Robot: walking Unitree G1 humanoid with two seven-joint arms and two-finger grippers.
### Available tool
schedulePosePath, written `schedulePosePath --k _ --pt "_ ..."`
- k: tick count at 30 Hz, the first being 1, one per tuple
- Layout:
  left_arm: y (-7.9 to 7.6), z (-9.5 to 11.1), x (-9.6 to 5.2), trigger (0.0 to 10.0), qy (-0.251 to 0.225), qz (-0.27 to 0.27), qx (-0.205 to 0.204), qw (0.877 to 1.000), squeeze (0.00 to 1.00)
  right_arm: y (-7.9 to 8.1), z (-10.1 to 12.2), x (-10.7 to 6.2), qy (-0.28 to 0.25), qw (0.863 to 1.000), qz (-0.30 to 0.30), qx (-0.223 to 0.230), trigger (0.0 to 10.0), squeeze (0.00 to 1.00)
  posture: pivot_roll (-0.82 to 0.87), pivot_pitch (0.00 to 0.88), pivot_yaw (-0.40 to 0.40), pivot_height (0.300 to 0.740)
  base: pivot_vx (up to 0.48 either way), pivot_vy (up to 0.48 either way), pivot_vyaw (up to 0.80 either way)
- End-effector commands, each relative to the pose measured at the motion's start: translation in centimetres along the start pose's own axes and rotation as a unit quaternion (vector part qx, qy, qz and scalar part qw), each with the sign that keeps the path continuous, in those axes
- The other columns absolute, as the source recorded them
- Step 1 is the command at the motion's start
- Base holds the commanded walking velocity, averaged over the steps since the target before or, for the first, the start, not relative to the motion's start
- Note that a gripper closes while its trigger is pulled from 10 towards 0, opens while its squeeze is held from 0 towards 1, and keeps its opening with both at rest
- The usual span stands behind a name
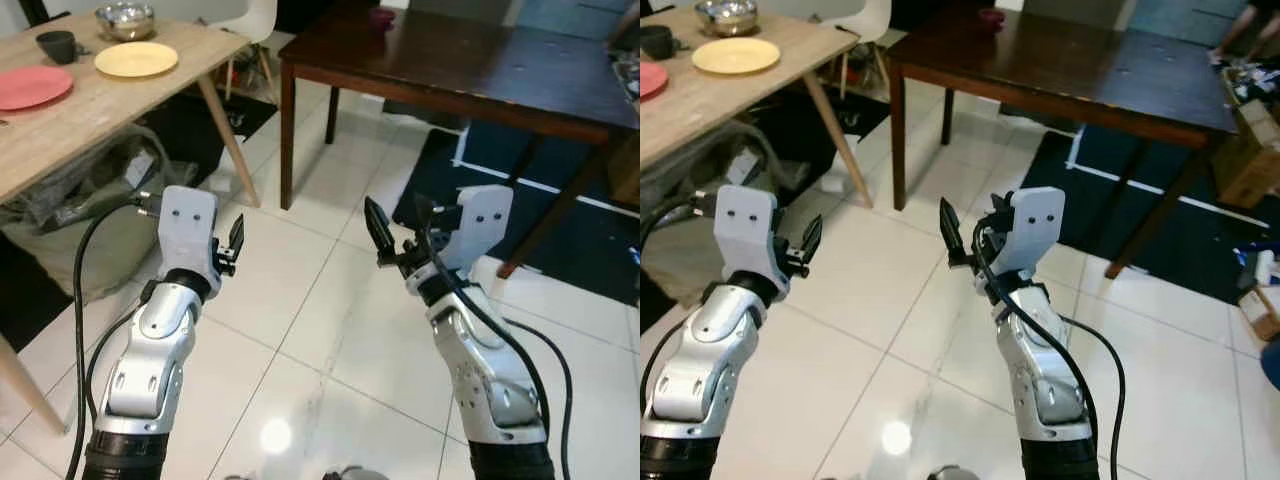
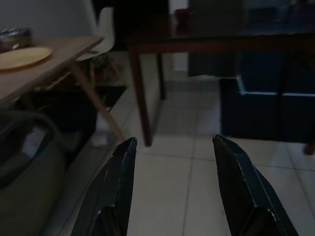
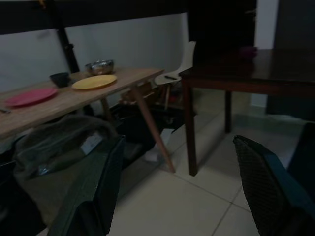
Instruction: Setting the table
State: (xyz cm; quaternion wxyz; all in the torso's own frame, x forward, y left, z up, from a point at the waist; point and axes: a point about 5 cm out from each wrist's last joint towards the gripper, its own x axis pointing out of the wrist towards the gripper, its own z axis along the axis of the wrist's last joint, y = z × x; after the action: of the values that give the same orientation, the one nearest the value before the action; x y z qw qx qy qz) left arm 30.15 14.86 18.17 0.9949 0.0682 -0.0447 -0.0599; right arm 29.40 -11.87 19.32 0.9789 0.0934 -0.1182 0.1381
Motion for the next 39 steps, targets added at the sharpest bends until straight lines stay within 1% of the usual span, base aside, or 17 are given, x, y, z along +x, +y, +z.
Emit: schedulePosePath --k 1,5,7,13,16,32,35,39 --pt "-0.1 -0.3 0.2 10.0 0.004 0.006 0.010 1.000 0.00 0.0 -0.1 -0.1 0.005 1.000 0.001 0.005 10.0 0.00 -0.09 0.016 -0.007 0.740 0.480 0.000 0.00" --pt "0.0 -0.3 0.2 10.0 0.003 0.010 0.012 1.000 0.00 0.1 -0.1 -0.1 0.009 1.000 0.007 -0.005 10.0 0.00 -0.09 0.018 -0.009 0.740 0.480 0.000 0.00" --pt "0.0 -0.3 0.2 10.0 0.002 0.013 0.013 1.000 0.00 0.3 -0.4 -0.1 0.018 0.999 0.017 -0.022 10.0 0.00 -0.09 0.021 -0.012 0.740 0.480 0.000 0.20" --pt "0.0 -0.3 0.1 10.0 0.003 0.016 0.011 1.000 0.00 0.3 -0.4 -0.2 0.018 0.999 0.018 -0.022 10.0 0.00 -0.09 0.022 -0.013 0.740 0.480 0.000 0.44" --pt "0.0 -0.3 0.1 10.0 0.003 0.017 0.011 1.000 0.00 0.3 -0.4 -0.2 0.017 0.999 0.018 -0.023 10.0 0.00 -0.09 0.022 -0.013 0.740 0.480 0.000 0.00" --pt "0.0 -0.4 0.1 10.0 0.002 0.020 0.013 1.000 0.00 0.3 -0.3 -0.1 0.018 0.998 0.033 -0.041 10.0 0.00 -0.09 0.015 -0.015 0.740 0.480 0.000 0.75" --pt "0.0 -0.3 0.1 10.0 0.001 0.021 0.013 1.000 0.00 0.0 -0.1 0.1 0.016 0.998 0.044 -0.051 10.0 0.00 -0.09 0.015 -0.014 0.740 0.480 0.000 0.75" --pt "0.3 0.0 0.1 10.0 -0.007 0.026 0.011 1.000 0.00 -1.3 0.8 0.7 0.002 0.998 0.033 -0.059 10.0 0.00 -0.08 0.012 -0.012 0.740 0.480 0.000 0.75"
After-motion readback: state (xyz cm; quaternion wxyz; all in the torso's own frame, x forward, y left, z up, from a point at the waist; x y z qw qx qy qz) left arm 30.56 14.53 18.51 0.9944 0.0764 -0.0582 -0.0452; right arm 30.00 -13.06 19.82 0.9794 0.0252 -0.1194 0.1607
